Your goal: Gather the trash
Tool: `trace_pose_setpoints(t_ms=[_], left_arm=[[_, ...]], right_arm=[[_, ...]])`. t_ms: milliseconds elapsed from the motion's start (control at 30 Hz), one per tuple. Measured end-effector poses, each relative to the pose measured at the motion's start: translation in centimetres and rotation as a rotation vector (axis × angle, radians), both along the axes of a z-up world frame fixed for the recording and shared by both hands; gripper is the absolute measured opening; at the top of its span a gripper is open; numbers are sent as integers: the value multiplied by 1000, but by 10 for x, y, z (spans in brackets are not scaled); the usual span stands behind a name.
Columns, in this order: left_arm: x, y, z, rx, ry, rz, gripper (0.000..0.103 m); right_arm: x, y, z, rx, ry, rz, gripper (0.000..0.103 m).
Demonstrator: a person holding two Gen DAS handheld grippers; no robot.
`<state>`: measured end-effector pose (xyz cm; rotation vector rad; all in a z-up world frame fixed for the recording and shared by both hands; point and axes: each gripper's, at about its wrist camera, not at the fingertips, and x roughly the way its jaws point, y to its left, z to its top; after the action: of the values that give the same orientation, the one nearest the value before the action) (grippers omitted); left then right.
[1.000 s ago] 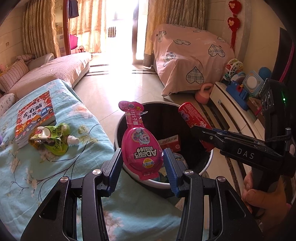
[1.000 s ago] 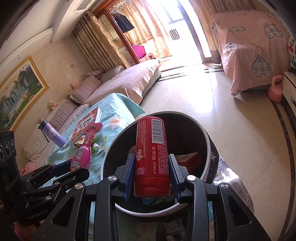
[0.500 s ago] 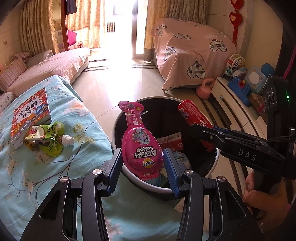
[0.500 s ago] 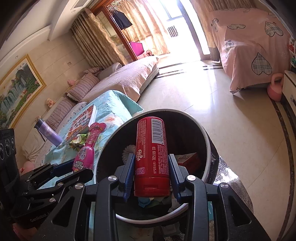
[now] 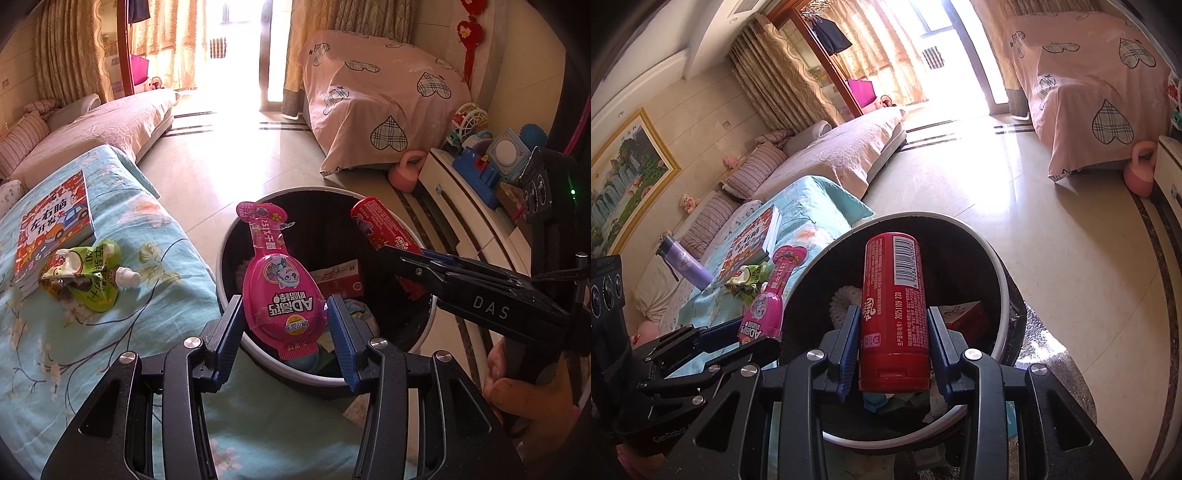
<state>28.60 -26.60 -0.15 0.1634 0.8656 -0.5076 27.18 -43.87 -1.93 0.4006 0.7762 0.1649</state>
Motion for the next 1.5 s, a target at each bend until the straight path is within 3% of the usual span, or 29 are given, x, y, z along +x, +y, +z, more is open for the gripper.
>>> trace_pose_setpoints(t_ms=[100,233,367,533,567,633,667,867,1100,1233,1300,1333,1400,1500], left_arm=[[2,3,1,-9,16,6,47],[-2,11,6,-37,13,21,57],[-13,25,11,-68,0,40,61],[-40,58,11,-115,-15,102,62],[-50,68,11,-129,-33,118,64],[-68,85,10,-141,-68,169,79],[-78,96,9,-151,-80,197,80],[-123,145,7,-190,-128,285,81],[-168,182,5,-185,-199,388,92],[-195,192,10,-161,-282,411,93],[-210,198,15,-178,-331,420,96],[-216,201,19,-190,-356,427,103],[-227,208,25,-201,-414,450,103],[-240,216,30,-190,-476,485,103]], right_arm=[[2,-2,1,6,1,-5,39],[-1,-7,3,38,-2,-21,55],[-13,-4,6,57,-19,-23,61],[-38,0,9,92,-57,-41,85],[-48,3,10,106,-73,-48,88],[-64,10,12,121,-105,-54,99],[-72,14,13,119,-121,-54,100],[-114,54,18,92,-186,-12,103],[-153,96,18,30,-231,42,103],[-168,110,25,-68,-254,37,103],[-179,117,36,-102,-311,37,103],[-185,119,42,-104,-348,45,103],[-199,126,55,-118,-424,49,103],[-217,139,68,-224,-516,17,103]])
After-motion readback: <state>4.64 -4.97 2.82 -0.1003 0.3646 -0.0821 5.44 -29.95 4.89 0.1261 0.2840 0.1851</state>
